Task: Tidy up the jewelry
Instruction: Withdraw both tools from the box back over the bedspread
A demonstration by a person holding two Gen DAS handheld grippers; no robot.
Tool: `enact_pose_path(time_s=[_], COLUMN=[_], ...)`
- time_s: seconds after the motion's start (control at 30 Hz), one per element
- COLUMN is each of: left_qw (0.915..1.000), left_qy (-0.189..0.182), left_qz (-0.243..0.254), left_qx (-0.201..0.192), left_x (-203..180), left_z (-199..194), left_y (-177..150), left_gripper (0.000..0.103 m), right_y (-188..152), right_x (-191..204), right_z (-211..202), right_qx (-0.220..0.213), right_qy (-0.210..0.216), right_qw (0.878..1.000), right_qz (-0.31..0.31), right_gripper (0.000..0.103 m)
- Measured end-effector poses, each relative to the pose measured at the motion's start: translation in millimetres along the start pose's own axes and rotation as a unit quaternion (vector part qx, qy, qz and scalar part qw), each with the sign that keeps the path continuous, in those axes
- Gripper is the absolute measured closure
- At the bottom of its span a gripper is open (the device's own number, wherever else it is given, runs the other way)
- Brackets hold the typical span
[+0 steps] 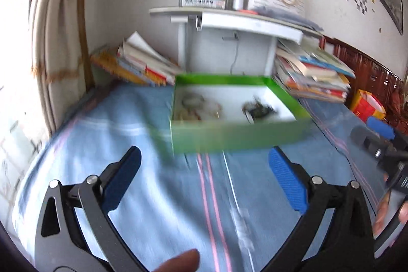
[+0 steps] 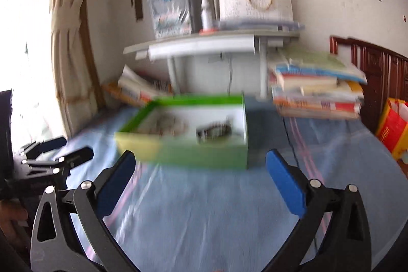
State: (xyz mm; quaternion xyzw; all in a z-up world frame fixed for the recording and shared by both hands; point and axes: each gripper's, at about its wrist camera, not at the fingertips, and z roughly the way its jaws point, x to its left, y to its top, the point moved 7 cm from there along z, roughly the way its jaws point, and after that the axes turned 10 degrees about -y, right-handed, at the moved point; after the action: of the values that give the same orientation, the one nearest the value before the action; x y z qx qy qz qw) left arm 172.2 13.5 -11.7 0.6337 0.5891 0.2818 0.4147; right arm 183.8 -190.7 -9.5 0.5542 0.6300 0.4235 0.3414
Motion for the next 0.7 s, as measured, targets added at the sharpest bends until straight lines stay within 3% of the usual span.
enact_pose_path(time_s=[0.17, 0.3, 0.7], left_qw=[0.9994, 0.9998, 0.9997], left_qy=[0.034, 0.02, 0.024], left_qz=[0.006, 0.0, 0.003], left_qx=[0.009, -0.002, 0.008], left_x=[-15.4, -26.3, -42.6], left_z=[-33.0, -56.8, -74.5], left_y=[-46.8, -68.0, -90.8], left_gripper=[0.004, 0.004, 0.004], right_y=[-45.3, -63.7, -86.7], right_x=[-8.9, -11.4, -0.1], right_z=[-25.2, -40.6, -64.5], right_qx=[0.027, 0.034, 0.032], right_qy=[-0.041, -0.045, -0.041], right_qw=[0.999, 0.998, 0.999], right_qz=[-0.006, -0.007, -0.01], right_gripper=[0.003, 0.003, 0.003])
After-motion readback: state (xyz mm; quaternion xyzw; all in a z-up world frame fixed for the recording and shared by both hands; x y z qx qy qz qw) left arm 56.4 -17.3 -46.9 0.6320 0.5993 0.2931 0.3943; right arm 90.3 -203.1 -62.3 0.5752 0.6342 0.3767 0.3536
